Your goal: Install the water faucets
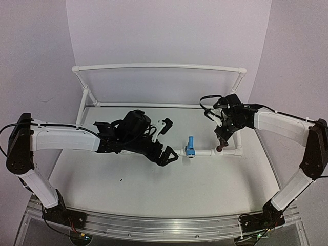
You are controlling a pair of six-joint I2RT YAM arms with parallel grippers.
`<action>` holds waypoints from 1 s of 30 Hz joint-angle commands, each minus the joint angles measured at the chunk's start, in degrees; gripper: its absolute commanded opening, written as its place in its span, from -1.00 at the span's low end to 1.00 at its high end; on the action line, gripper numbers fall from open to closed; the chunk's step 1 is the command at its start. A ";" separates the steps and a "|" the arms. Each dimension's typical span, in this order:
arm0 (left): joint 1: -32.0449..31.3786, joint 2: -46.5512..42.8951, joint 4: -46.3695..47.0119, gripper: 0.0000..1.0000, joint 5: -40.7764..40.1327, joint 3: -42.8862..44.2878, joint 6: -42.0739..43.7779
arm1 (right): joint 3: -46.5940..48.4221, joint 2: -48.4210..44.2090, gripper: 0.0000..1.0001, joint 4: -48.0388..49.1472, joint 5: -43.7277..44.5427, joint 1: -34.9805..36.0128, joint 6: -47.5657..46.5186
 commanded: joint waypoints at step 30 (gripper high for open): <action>0.25 -0.53 0.67 1.00 0.25 2.66 0.79 | -9.84 -11.48 -1.00 -13.55 -15.04 -4.58 -7.11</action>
